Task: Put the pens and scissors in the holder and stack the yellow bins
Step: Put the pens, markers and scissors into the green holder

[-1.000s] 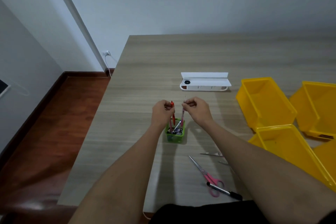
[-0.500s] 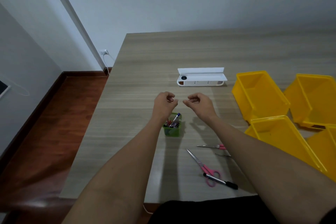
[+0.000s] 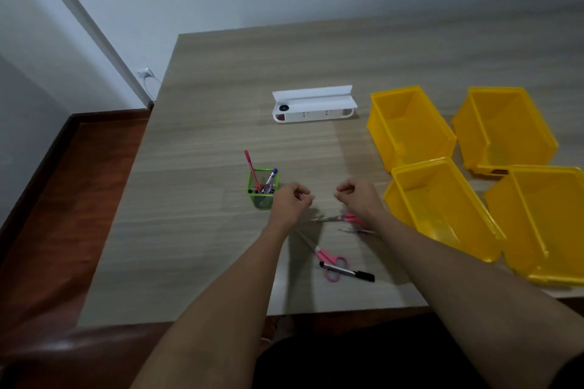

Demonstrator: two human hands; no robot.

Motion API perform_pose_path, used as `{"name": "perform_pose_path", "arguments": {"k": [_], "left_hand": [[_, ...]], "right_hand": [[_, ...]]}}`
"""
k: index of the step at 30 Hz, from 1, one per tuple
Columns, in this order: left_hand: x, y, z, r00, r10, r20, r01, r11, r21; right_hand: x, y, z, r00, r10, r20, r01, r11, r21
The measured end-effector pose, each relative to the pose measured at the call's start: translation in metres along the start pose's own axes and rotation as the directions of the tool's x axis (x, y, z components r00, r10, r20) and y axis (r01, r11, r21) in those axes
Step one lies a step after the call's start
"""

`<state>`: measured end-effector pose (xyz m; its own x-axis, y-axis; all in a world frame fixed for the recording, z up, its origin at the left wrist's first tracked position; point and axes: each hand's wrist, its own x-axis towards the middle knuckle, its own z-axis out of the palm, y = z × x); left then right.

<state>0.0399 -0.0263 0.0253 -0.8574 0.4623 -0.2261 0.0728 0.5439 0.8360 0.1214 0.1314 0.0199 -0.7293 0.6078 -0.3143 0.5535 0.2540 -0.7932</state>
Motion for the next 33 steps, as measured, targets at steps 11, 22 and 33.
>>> {"name": "perform_pose_path", "arguments": {"k": [11,22,33], "left_hand": [[-0.061,-0.064,0.053,0.93,-0.211,0.302,0.196,0.977,0.079],[-0.079,-0.077,0.07,0.944,-0.217,0.25,0.188,0.973,0.135],[-0.033,-0.018,0.001,0.989,-0.113,0.1,0.124,0.986,-0.11]], "right_hand": [[-0.028,0.064,0.006,0.966,-0.023,0.256,0.164,0.823,-0.544],[-0.028,0.088,0.018,0.932,-0.13,0.338,0.336,0.66,-0.672],[-0.012,0.008,0.017,0.93,-0.248,0.273,0.337,0.872,-0.354]]}}
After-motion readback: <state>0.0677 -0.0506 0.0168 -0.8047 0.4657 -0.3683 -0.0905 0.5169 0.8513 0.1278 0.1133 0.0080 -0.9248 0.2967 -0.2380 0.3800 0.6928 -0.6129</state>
